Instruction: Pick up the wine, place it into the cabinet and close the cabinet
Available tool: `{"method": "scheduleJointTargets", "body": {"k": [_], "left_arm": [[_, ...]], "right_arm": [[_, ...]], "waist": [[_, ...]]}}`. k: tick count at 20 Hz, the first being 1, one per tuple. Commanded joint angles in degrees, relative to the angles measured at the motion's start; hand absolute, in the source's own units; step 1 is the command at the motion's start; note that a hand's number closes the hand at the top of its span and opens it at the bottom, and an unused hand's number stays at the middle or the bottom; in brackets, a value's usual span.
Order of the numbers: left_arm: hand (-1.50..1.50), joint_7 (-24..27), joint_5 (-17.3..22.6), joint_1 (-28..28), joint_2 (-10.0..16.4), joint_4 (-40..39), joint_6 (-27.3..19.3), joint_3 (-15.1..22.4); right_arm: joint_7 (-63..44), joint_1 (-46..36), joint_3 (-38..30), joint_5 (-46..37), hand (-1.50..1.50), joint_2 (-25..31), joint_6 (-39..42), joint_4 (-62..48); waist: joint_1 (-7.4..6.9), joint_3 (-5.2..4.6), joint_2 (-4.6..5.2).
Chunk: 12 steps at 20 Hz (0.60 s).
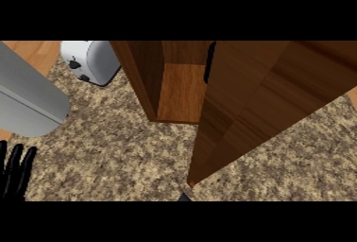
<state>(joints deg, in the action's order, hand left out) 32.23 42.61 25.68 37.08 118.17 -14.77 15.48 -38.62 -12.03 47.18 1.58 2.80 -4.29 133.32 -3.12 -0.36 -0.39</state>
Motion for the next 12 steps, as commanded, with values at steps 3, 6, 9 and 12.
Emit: {"method": "scheduleJointTargets", "body": {"k": [3, 6, 9, 12], "left_arm": [[-1.50, -0.48, 6.18, 1.86, 4.57, -1.32, 7.77, -8.28], [-1.50, -0.55, 7.82, 1.34, 4.90, -1.43, 9.24, -10.55], [-1.50, -1.21, 9.74, 2.00, 6.15, -2.62, 11.98, -13.16], [-1.50, -2.66, 11.23, 1.10, 7.44, -2.40, 13.19, -14.76]], "right_arm": [[-1.35, -16.49, 1.42, 3.63, 1.50, -2.62, -11.93, -8.69], [-2.47, -26.49, -2.91, 8.01, 1.50, -2.67, -15.61, -14.50], [-0.63, -35.53, -5.06, 12.33, 1.50, -2.73, -19.34, -23.32], [2.25, -44.40, -9.23, 16.27, 1.50, -2.76, -19.38, -32.88]], "waist": [[-0.85, -0.03, 0.27], [-0.98, 0.03, 0.46], [-1.09, 0.10, 0.51], [-1.99, 0.12, 0.87]]}}
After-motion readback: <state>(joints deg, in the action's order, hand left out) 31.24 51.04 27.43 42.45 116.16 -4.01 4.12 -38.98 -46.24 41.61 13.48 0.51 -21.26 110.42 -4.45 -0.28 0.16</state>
